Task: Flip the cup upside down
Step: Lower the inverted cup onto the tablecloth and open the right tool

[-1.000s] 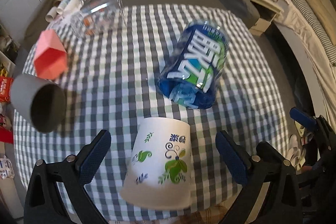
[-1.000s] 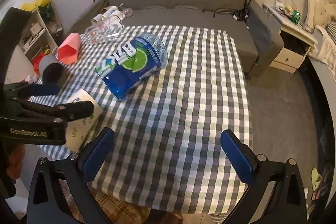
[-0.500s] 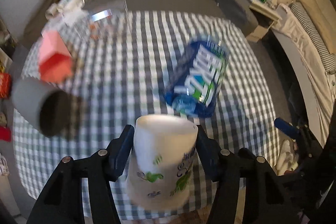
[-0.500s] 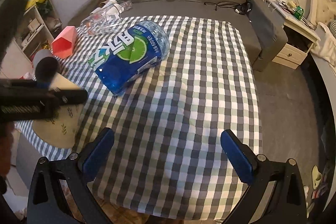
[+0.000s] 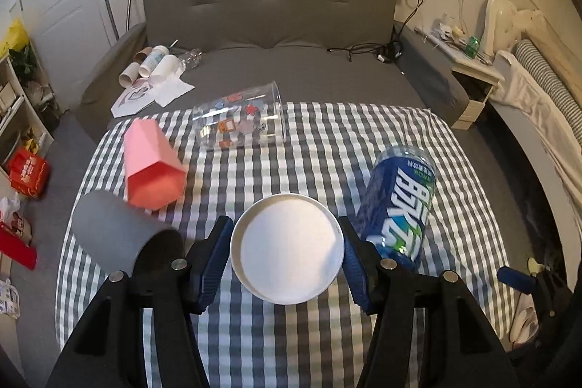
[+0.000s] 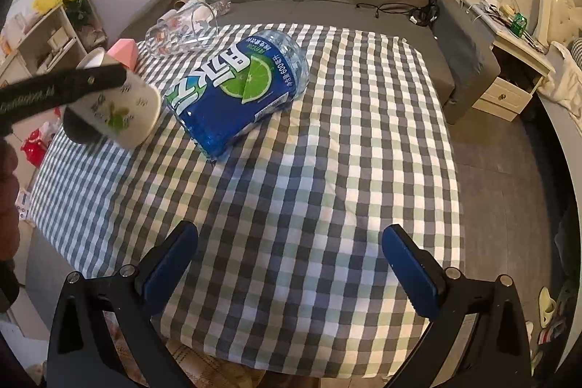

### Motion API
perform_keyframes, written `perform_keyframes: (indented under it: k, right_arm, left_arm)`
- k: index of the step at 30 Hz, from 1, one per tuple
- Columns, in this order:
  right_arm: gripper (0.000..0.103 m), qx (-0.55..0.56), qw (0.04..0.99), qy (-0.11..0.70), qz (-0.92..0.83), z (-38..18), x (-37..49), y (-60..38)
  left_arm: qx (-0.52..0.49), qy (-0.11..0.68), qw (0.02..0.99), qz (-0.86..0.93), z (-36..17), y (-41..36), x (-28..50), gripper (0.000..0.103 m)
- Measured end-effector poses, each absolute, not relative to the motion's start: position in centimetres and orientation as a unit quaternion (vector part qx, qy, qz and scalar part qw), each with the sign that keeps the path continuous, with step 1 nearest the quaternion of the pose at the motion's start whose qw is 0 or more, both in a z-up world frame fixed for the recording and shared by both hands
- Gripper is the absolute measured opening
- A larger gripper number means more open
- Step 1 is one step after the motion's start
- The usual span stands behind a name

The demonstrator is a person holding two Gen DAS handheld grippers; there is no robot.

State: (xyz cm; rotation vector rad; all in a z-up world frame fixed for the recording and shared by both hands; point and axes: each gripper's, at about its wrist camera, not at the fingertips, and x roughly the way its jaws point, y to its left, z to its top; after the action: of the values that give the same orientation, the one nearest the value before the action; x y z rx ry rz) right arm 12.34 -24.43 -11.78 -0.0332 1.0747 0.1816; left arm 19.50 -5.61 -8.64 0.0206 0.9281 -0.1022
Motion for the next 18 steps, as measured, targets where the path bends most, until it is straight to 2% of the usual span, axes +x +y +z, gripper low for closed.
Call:
perform_keyframes:
  k: [18]
  right_arm:
    - [0.102,-0.011,0.846,0.527,0.08,-13.4,13.2,-24.7]
  left_arm:
    - [0.019,0.451,0.89,-0.065,-11.4,-6.4,23.3,0.059]
